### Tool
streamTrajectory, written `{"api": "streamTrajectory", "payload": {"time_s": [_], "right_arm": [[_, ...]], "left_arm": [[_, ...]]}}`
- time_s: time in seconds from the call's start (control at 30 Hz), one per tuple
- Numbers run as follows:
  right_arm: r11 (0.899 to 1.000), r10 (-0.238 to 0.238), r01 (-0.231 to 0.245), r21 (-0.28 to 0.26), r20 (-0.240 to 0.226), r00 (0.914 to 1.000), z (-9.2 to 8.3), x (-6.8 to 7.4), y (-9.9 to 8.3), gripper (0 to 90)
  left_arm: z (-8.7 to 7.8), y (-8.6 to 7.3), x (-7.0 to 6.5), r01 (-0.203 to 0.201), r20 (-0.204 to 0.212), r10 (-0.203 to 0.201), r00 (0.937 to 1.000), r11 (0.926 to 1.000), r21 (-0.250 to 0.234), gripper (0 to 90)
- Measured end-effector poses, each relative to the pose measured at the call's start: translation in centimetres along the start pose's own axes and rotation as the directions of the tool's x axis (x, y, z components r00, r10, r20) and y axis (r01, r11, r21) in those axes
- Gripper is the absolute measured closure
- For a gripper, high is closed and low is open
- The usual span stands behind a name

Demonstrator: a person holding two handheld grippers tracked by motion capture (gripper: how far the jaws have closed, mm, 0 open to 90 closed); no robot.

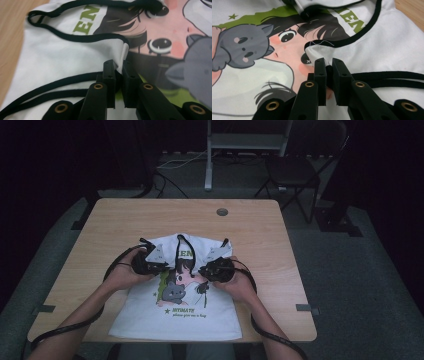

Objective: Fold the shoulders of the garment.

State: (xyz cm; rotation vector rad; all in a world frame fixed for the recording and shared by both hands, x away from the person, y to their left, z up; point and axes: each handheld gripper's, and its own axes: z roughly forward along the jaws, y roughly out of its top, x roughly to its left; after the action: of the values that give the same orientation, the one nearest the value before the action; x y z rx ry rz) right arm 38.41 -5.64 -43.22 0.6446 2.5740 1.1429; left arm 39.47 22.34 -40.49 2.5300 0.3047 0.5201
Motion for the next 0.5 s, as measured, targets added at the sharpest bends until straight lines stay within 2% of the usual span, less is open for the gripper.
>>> {"api": "streamTrajectory", "payload": {"time_s": [0.07, 0.1, 0.2, 0.23, 0.27, 0.3, 0.37, 0.4, 0.43, 0.47, 0.5], "right_arm": [[1.000, 0.003, -0.003, 0.002, -0.001, 1.0000, -0.3, -0.2, -0.1, 83.3], [1.000, 0.002, -0.002, 0.001, 0.000, 1.0000, -0.4, -0.3, -0.1, 83.3], [1.000, 0.009, -0.009, -0.002, -0.006, 0.9999, -0.5, -0.4, -0.1, 82.8], [1.000, 0.001, -0.001, 0.004, -0.003, 1.0000, -0.3, -0.4, -0.1, 82.2], [1.000, -0.001, 0.001, 0.004, -0.003, 1.0000, -0.3, -0.3, -0.1, 81.7], [1.000, -0.006, 0.006, 0.010, -0.004, 1.0000, -0.3, -0.3, 0.0, 81.0], [1.000, -0.013, 0.013, 0.007, -0.011, 0.9999, -0.6, -0.5, 0.0, 77.7], [1.000, -0.004, 0.004, -0.007, -0.011, 0.9999, -0.9, -0.6, 0.0, 76.3], [1.000, -0.004, 0.004, -0.007, -0.011, 0.9999, -0.9, -0.6, 0.0, 76.3], [0.999, 0.016, -0.017, -0.039, -0.003, 0.9999, -1.5, -0.9, 0.2, 73.7], [0.997, 0.037, -0.036, -0.065, 0.004, 0.9993, -1.9, -1.3, 0.3, 71.8]], "left_arm": [[-0.8, -0.2, 0.2, -0.011, -0.016, 0.011, 0.9998, 0.9999, 0.007, 83.8], [-1.1, -0.3, 0.3, -0.016, -0.011, 0.016, 0.9998, 0.9998, 0.011, 83.6], [-0.9, -0.5, 0.0, -0.020, -0.002, 0.020, 0.9998, 0.9995, 0.026, 77.8], [-0.3, -0.6, -0.4, -0.027, 0.020, 0.027, 0.9995, 0.9987, 0.043, 75.4], [-0.3, -0.6, -0.4, -0.027, 0.020, 0.027, 0.9995, 0.9987, 0.043, 73.7], [0.1, -0.9, -0.7, -0.035, 0.049, 0.032, 0.9983, 0.9978, 0.056, 73.0], [0.1, -1.0, -0.7, -0.026, 0.057, 0.024, 0.9981, 0.9987, 0.045, 66.7], [-0.1, -1.2, -0.6, -0.001, 0.077, -0.001, 0.9970, 0.9999, 0.017, 63.2], [-0.6, -1.4, -0.1, 0.059, 0.102, -0.055, 0.9933, 0.9975, -0.038, 63.2], [-1.1, -1.5, 0.5, 0.094, 0.105, -0.087, 0.9907, 0.9935, -0.065, 58.3], [-1.4, -1.6, 1.0, 0.140, 0.101, -0.129, 0.9864, 0.9842, -0.108, 54.9]]}}
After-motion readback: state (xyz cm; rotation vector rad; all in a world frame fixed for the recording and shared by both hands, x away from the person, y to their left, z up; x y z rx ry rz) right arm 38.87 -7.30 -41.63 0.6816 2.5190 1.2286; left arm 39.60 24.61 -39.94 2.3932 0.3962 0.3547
